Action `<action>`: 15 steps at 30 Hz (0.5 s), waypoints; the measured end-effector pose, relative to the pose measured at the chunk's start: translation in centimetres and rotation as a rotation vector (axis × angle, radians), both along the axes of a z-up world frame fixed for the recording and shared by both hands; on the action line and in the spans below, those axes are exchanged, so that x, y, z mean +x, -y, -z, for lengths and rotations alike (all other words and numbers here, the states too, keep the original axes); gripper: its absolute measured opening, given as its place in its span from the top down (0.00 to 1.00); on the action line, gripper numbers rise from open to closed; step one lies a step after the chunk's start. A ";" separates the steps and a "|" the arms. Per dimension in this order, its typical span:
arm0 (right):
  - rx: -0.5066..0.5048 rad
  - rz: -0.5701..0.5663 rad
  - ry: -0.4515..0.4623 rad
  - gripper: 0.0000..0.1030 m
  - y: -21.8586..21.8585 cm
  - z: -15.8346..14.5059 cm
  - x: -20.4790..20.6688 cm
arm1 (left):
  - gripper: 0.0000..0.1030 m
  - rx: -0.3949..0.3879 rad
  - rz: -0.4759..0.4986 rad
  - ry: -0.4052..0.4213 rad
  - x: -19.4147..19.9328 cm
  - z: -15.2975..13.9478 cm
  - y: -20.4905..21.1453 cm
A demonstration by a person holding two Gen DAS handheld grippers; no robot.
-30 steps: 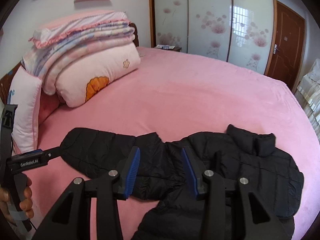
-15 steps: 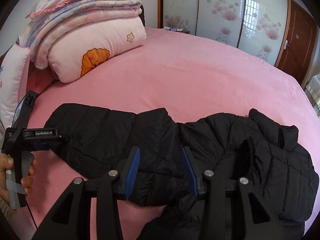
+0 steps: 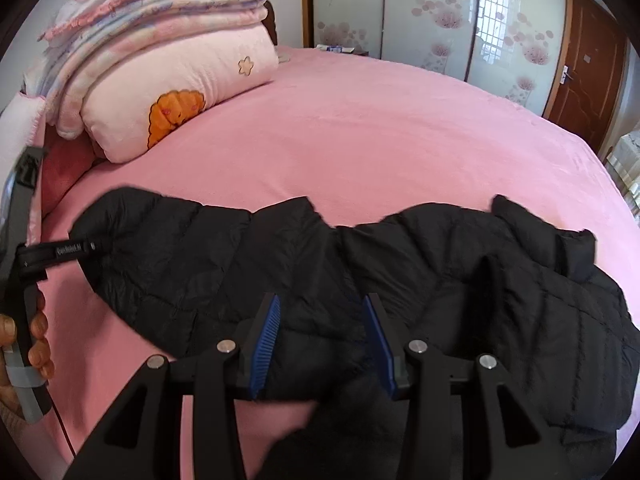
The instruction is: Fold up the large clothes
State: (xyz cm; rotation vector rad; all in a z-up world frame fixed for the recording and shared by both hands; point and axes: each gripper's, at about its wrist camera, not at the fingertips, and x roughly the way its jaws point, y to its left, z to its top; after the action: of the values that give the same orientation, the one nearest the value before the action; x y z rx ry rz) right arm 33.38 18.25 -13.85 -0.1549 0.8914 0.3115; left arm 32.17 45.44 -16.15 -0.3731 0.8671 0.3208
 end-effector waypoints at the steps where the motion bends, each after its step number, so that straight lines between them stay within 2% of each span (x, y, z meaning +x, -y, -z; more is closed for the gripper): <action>1: 0.003 0.008 0.011 0.58 0.9 -0.5 -0.5 | 0.93 0.000 0.018 0.043 -0.2 -1.7 1.2; 5: 0.028 0.064 0.053 0.58 6.2 -3.1 -2.7 | 0.93 -0.010 0.151 0.222 -1.4 -9.1 8.6; 6: 0.034 0.089 0.065 0.58 8.1 -3.9 -3.4 | 0.93 -0.021 0.213 0.266 -1.8 -11.2 11.5; 8: 0.046 0.131 0.081 0.58 11.1 -5.0 -4.5 | 0.92 -0.030 0.315 0.308 -2.3 -13.7 16.2; 12: 0.063 0.234 0.113 0.58 17.8 -6.9 -7.1 | 0.92 0.006 0.497 0.319 -3.3 -15.7 26.1; 15: 0.056 0.306 0.126 0.58 22.4 -7.4 -8.6 | 0.92 0.070 0.597 0.258 -3.2 -13.8 33.5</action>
State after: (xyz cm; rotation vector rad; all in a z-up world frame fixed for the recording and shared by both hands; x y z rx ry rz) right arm 24.79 -4.11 -6.45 0.0149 0.7677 0.0411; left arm 29.01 11.93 -2.31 -0.0756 0.6733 -0.2454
